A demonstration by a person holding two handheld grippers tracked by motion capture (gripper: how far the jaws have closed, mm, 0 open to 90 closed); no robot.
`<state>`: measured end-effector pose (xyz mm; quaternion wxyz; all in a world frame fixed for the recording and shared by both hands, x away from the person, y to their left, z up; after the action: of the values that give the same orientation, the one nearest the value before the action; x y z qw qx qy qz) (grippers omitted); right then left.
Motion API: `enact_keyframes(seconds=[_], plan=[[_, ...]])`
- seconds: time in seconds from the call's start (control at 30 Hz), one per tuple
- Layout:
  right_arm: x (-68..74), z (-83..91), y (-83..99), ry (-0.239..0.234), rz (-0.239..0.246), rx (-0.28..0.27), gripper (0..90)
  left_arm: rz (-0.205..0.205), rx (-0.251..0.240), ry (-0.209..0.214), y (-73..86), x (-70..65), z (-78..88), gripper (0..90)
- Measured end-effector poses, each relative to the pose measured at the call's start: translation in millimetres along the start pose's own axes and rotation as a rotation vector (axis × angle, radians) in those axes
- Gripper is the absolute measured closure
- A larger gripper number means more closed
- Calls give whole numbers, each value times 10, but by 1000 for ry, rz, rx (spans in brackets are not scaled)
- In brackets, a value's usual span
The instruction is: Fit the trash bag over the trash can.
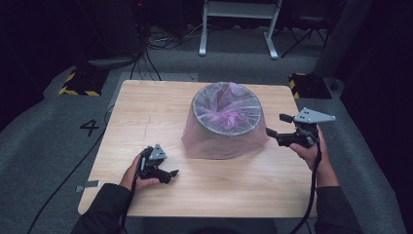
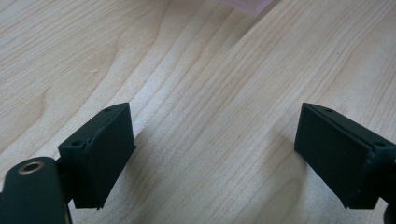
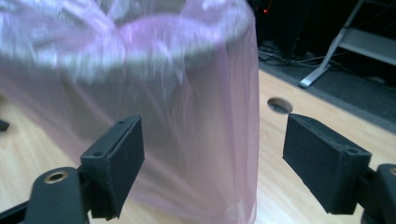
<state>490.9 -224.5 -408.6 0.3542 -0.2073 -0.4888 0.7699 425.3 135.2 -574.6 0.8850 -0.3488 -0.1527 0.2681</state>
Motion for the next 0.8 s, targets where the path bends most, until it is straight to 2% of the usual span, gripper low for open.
enact_keyframes(seconds=[0.03, 0.17, 0.53, 0.7, 0.8], plan=[[23, -14, -77, 3, 9, -5, 207, 0, -1, 0, -1, 0, -2, 115], [62, -66, -194, -9, 23, 0, 204, -2, -2, -3, -3, 4, -4, 114], [125, -114, -371, -5, 49, -3, 202, 8, -2, -1, -9, -5, -11, 114], [135, -128, -427, -11, 42, -8, 199, 9, -5, -2, -11, -5, -13, 114], [166, -113, -460, -31, 42, -18, 199, 8, -2, -1, -9, -5, -11, 114]])
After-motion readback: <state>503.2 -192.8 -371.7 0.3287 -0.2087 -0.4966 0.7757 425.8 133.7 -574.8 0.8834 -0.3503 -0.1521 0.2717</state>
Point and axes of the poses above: each handheld gripper's, and its own axes: z roughly backward along the jaws, y roughly out of its underside, x roughly to its left, the point moved 10 cm from there along -z, roughly forward along the jaws, and after that the axes turned 7 degrees about -z, right-handed, at the moved point
